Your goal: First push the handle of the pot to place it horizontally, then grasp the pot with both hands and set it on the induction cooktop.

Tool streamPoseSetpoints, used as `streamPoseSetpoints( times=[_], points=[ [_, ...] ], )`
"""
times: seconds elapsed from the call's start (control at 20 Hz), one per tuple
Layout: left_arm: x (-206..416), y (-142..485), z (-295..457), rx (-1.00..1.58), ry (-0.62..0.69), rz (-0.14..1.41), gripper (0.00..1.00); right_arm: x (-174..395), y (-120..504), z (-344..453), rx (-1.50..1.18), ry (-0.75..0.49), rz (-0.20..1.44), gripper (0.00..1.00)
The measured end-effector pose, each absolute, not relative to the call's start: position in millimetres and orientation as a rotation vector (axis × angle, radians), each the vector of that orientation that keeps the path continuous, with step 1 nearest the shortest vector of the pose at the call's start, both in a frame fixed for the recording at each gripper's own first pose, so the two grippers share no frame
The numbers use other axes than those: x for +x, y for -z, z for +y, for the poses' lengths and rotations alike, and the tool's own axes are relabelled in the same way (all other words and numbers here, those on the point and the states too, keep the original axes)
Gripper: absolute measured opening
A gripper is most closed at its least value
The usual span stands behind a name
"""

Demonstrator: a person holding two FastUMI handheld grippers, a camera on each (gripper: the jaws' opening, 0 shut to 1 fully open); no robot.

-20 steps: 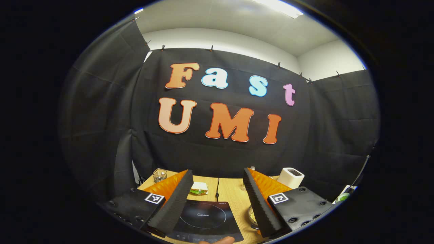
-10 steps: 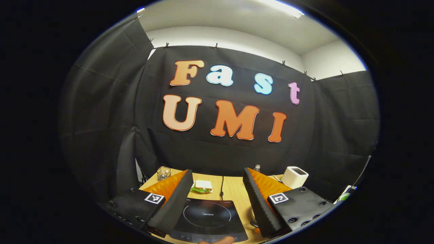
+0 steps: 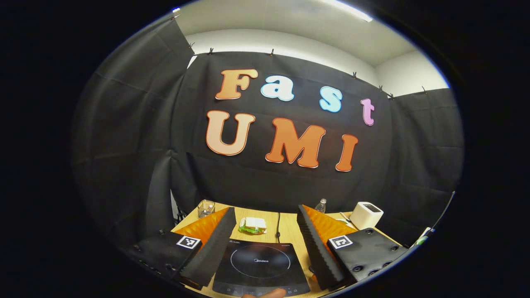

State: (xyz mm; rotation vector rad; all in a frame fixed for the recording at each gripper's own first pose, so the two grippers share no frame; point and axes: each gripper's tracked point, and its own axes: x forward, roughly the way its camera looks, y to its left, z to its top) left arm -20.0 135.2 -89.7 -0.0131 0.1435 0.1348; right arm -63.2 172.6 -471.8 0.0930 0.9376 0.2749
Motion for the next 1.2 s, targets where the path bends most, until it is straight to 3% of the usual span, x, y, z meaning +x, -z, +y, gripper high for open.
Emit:
streamPoseSetpoints(
  times=[1.2],
  points=[
    [-10,95,173,-0.024,-0.16,0.096,0.97,-6,477,196,0.214,-0.221,0.903,0.0]
  ],
)
